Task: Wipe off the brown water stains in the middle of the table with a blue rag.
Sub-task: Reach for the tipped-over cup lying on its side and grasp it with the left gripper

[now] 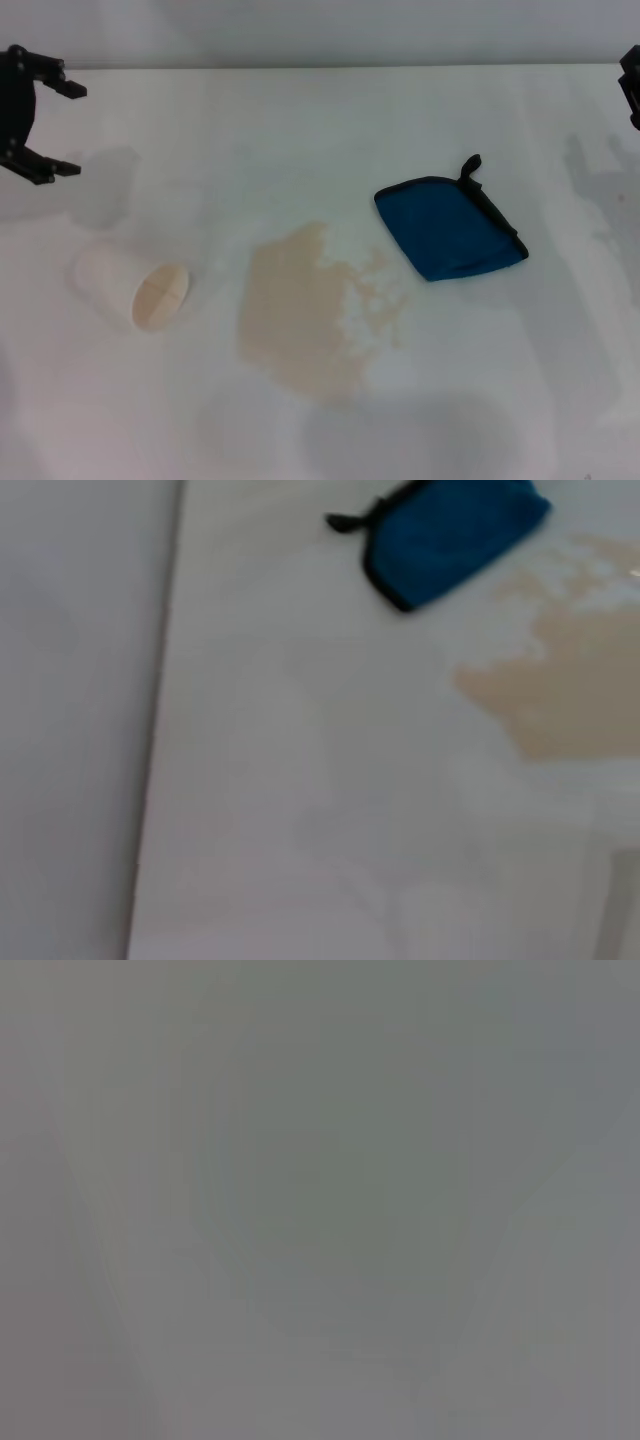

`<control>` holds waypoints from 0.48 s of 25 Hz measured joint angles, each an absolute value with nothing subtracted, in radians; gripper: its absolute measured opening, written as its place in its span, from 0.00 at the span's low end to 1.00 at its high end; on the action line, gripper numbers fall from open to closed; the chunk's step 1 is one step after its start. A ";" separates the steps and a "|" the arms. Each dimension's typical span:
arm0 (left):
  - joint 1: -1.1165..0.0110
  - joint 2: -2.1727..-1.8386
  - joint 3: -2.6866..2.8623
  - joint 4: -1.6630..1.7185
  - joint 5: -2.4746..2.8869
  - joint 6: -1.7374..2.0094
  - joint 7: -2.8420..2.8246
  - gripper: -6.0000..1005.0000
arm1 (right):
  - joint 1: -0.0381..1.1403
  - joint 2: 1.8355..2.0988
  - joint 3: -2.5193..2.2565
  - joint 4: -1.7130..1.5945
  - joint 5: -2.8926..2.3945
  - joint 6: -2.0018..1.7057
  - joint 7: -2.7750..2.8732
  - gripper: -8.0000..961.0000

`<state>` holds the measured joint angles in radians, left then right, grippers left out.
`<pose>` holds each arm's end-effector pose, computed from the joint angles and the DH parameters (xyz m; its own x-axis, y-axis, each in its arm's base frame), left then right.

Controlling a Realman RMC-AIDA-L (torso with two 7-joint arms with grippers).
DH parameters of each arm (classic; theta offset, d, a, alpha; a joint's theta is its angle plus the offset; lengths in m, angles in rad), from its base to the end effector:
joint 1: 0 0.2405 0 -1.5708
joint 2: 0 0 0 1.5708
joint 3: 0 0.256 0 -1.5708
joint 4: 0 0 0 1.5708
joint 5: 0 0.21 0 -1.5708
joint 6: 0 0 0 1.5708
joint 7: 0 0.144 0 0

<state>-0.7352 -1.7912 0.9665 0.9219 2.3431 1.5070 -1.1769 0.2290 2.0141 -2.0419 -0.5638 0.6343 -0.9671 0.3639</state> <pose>-0.2336 0.4166 0.1187 0.9184 -0.2300 -0.3219 -0.3207 -0.9093 -0.2651 0.3235 0.3246 0.0063 0.4226 0.0272 -0.9059 -0.9011 -0.0942 -0.4232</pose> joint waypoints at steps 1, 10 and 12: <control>-0.744 -1.798 0.988 0.921 2.361 1.507 -1.164 0.88 | 0.230 2.014 -2.044 -0.561 0.636 -0.967 0.364 0.64; -0.779 -1.848 1.155 0.934 2.424 1.539 -1.139 0.88 | 0.232 2.015 -2.058 -0.558 0.654 -0.946 0.368 0.64; -0.795 -1.852 1.157 0.938 2.442 1.557 -1.155 0.88 | 0.232 2.015 -2.062 -0.557 0.663 -0.938 0.368 0.64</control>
<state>-0.7947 -1.8522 1.1572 0.9377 2.4421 1.5570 -1.1547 0.2317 2.0154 -2.0618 -0.5575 0.6625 -0.9381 0.3681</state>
